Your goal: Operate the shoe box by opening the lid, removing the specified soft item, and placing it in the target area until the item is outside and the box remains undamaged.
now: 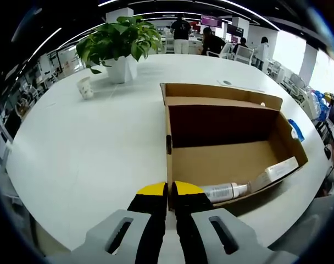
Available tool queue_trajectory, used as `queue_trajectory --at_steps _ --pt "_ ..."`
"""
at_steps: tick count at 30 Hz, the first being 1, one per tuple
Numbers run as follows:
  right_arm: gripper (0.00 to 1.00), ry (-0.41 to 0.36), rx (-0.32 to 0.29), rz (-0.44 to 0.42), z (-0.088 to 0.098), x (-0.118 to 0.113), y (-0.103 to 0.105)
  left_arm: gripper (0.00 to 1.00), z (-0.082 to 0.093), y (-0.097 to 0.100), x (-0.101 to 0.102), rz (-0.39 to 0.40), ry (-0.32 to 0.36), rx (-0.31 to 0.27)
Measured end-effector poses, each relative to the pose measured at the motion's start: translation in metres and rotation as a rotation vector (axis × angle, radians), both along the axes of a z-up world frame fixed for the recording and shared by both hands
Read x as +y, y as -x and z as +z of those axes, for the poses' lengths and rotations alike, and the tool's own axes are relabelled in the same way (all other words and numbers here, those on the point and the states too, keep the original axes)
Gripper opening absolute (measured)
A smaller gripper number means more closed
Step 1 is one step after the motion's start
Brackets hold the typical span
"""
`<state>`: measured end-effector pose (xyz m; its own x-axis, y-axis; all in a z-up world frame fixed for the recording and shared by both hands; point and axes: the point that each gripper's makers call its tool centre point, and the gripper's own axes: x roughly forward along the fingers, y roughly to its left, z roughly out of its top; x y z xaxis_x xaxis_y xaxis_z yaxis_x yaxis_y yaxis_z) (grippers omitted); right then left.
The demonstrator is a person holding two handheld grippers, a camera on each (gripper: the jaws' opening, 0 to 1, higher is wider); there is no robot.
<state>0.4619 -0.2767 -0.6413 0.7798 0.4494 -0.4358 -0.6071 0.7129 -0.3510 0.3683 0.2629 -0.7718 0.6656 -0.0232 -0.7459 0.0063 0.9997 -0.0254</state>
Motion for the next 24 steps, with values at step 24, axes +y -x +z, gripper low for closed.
queue_trajectory --at_steps 24 --pt "0.00 -0.017 0.145 0.010 -0.074 -0.032 -0.001 0.01 -0.001 0.000 -0.002 0.008 -0.034 0.035"
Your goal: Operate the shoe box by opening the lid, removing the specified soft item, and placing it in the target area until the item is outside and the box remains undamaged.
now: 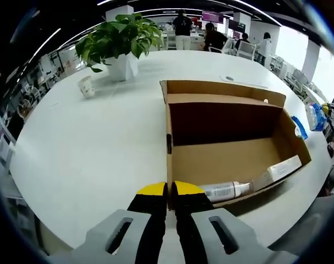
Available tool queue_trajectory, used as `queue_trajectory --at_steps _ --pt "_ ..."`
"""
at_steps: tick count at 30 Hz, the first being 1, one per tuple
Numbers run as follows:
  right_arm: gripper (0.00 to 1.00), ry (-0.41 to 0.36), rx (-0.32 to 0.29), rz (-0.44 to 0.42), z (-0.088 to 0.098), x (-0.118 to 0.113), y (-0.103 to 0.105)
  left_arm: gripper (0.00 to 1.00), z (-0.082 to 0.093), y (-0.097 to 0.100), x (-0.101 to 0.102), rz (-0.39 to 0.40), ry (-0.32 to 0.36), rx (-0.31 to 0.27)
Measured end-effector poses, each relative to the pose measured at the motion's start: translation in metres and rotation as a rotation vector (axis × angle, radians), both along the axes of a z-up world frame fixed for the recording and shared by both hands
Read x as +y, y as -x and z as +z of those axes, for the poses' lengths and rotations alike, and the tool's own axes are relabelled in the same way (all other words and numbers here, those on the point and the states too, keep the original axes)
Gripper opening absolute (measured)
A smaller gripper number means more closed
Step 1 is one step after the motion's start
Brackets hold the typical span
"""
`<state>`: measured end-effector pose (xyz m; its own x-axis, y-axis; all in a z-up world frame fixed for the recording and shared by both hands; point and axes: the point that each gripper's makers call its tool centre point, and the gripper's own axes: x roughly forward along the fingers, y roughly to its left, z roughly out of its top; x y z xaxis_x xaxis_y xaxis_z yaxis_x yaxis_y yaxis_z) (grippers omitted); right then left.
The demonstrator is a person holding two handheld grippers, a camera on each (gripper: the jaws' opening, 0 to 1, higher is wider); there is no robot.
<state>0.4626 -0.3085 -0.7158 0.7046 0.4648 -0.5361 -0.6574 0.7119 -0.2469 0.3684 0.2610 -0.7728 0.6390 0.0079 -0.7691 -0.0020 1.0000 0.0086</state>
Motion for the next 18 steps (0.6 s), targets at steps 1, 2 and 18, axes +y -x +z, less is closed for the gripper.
queue_trajectory --at_steps 1,2,18 --pt "0.00 0.000 0.003 -0.001 -0.001 0.000 0.000 0.01 0.000 0.000 0.000 0.001 0.000 0.001" --pt "0.00 -0.003 0.014 0.000 -0.005 -0.001 0.001 0.01 0.000 0.000 0.000 0.001 0.000 0.002" --pt "0.00 0.024 0.104 0.008 -0.046 -0.004 0.001 0.01 -0.001 -0.002 -0.001 -0.002 -0.009 0.014"
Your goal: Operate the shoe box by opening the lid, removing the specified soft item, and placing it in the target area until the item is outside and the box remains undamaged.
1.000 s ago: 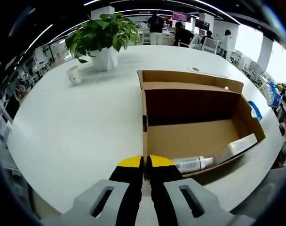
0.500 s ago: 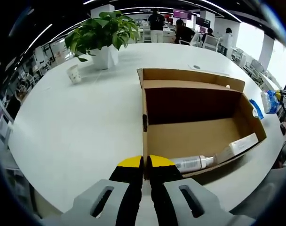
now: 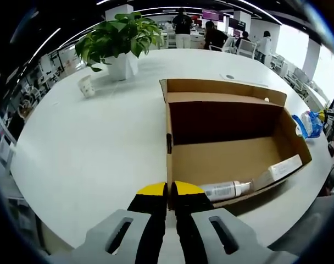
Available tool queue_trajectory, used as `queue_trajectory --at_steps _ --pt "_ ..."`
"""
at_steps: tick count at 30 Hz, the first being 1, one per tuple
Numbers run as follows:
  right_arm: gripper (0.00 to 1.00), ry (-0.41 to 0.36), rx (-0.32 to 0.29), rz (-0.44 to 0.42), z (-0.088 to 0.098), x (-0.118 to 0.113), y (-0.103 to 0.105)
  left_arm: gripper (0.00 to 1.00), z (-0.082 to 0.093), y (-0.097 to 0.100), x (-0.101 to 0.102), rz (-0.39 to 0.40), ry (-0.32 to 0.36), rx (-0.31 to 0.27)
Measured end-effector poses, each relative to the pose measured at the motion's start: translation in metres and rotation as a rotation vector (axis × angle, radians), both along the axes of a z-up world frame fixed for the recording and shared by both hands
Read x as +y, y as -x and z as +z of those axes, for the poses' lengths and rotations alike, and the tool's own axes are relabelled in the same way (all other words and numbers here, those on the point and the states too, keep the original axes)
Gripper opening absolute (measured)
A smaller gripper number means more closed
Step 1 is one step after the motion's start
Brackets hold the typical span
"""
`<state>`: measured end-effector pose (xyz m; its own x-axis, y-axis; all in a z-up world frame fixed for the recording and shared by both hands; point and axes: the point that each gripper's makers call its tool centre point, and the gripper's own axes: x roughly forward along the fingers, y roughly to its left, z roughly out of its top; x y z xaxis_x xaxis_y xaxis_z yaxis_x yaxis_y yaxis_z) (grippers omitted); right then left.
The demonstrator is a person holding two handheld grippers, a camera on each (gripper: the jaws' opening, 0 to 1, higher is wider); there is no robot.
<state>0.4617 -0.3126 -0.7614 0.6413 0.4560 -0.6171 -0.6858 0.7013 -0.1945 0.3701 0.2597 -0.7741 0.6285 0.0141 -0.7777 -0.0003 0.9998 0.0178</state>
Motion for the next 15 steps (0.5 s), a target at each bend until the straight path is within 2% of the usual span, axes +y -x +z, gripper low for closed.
queue_trajectory --at_steps 8,15 --pt "0.00 0.026 0.028 -0.015 -0.016 -0.002 -0.003 0.02 0.000 -0.001 0.001 -0.006 -0.002 0.005" --pt "0.00 0.040 0.043 -0.033 -0.021 -0.002 -0.004 0.02 0.000 -0.001 0.002 -0.011 -0.001 0.006"
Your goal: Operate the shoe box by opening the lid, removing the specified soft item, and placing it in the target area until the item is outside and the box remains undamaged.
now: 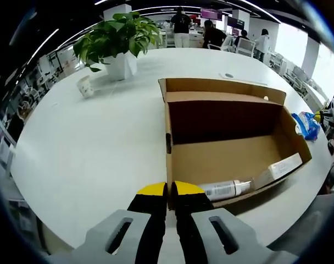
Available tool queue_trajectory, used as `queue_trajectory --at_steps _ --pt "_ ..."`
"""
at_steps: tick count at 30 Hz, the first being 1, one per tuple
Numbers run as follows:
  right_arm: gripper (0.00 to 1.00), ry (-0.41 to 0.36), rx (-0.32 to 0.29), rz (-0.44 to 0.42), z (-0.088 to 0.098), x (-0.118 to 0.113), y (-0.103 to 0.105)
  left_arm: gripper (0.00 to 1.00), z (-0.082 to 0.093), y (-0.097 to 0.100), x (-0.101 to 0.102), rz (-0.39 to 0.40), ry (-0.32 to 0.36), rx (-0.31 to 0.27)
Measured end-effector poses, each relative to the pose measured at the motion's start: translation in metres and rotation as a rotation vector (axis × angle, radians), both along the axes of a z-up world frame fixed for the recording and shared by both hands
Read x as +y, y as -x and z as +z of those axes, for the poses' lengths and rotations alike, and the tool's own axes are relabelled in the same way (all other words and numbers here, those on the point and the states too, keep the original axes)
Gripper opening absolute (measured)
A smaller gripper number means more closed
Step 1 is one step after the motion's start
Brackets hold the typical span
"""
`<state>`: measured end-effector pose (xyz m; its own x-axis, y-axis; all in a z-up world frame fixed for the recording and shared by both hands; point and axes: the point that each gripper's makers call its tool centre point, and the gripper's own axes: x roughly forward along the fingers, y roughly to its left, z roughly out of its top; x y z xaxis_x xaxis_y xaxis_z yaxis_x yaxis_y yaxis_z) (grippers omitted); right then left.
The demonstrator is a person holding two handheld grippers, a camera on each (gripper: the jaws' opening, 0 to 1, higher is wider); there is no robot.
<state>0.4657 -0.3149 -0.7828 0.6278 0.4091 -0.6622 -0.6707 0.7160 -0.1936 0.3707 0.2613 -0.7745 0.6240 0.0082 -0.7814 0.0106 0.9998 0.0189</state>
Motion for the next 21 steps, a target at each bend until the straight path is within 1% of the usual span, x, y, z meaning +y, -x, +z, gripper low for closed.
queue_trajectory --at_steps 2,5,9,13,15,21 --pt "0.00 0.004 0.011 -0.014 -0.002 0.000 0.001 0.02 0.000 0.000 0.000 -0.001 0.000 0.000" --pt "0.00 0.017 0.009 -0.028 -0.002 -0.002 0.002 0.02 0.000 0.000 0.001 -0.006 0.001 0.000" --pt "0.01 0.015 -0.001 -0.051 0.003 -0.004 0.005 0.02 0.000 0.000 0.001 -0.012 0.001 0.002" --pt "0.08 0.003 -0.016 -0.097 0.013 -0.010 0.007 0.02 -0.001 0.001 0.002 -0.022 0.003 0.005" --pt "0.14 -0.013 -0.011 -0.134 0.016 -0.013 0.011 0.02 -0.001 0.001 0.002 -0.026 0.003 0.006" --pt "0.29 -0.019 0.011 -0.155 0.015 -0.016 0.026 0.02 -0.001 0.001 0.002 -0.036 0.008 0.005"
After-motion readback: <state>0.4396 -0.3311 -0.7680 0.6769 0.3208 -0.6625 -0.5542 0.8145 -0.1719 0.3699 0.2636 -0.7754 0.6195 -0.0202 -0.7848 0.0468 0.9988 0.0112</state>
